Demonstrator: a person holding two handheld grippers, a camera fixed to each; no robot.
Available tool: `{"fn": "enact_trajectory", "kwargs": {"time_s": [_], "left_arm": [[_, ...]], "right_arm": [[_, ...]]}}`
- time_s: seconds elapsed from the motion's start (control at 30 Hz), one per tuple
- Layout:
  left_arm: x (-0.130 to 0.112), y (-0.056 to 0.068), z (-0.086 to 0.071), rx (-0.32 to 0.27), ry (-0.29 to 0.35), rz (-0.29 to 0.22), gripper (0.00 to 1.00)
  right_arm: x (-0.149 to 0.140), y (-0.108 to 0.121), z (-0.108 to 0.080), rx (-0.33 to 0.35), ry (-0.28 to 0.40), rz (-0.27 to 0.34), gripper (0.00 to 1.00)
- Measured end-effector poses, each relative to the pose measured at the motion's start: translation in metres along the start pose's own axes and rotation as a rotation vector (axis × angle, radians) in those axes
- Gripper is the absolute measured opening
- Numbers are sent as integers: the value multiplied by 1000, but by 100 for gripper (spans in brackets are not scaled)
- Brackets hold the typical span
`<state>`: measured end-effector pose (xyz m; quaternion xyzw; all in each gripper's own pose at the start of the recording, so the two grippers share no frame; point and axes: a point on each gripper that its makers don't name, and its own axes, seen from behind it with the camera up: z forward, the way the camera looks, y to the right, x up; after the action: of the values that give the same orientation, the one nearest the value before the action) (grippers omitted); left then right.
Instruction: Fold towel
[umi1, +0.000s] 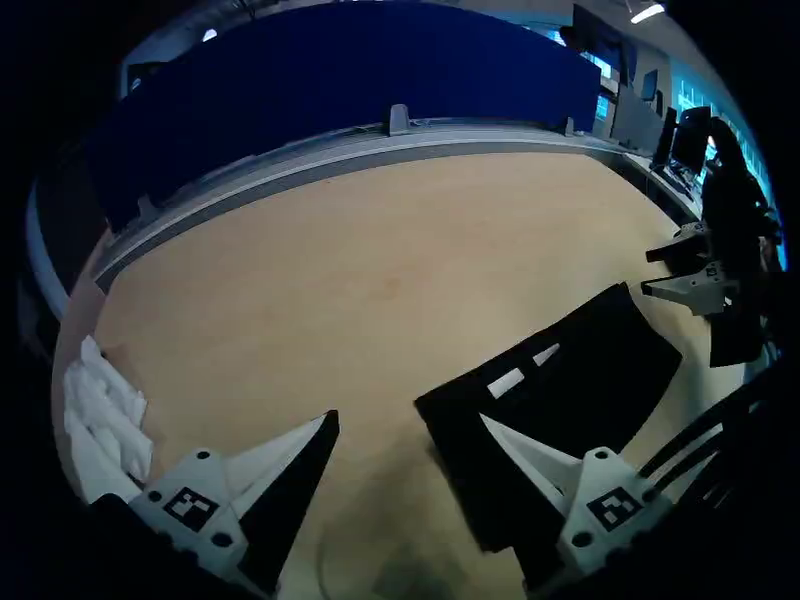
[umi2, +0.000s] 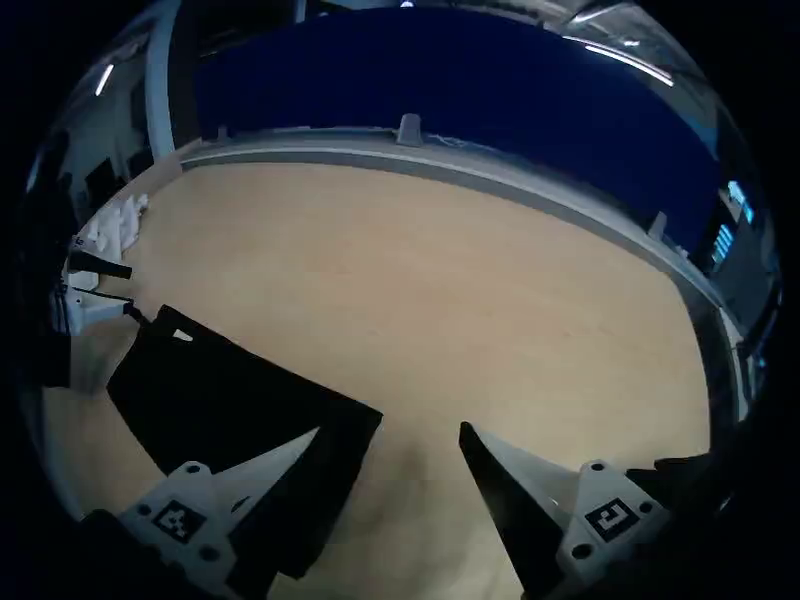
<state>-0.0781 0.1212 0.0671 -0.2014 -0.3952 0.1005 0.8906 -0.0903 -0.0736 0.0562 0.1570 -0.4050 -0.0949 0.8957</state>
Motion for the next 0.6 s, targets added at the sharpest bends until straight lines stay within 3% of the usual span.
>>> {"fn": "enact_trajectory", "kwargs": {"time_s": [0.6], "left_arm": [[-11, 1, -24, 2, 16, -24, 94]], "right_arm": [[-14, 0, -27, 3, 2, 12, 100]]}}
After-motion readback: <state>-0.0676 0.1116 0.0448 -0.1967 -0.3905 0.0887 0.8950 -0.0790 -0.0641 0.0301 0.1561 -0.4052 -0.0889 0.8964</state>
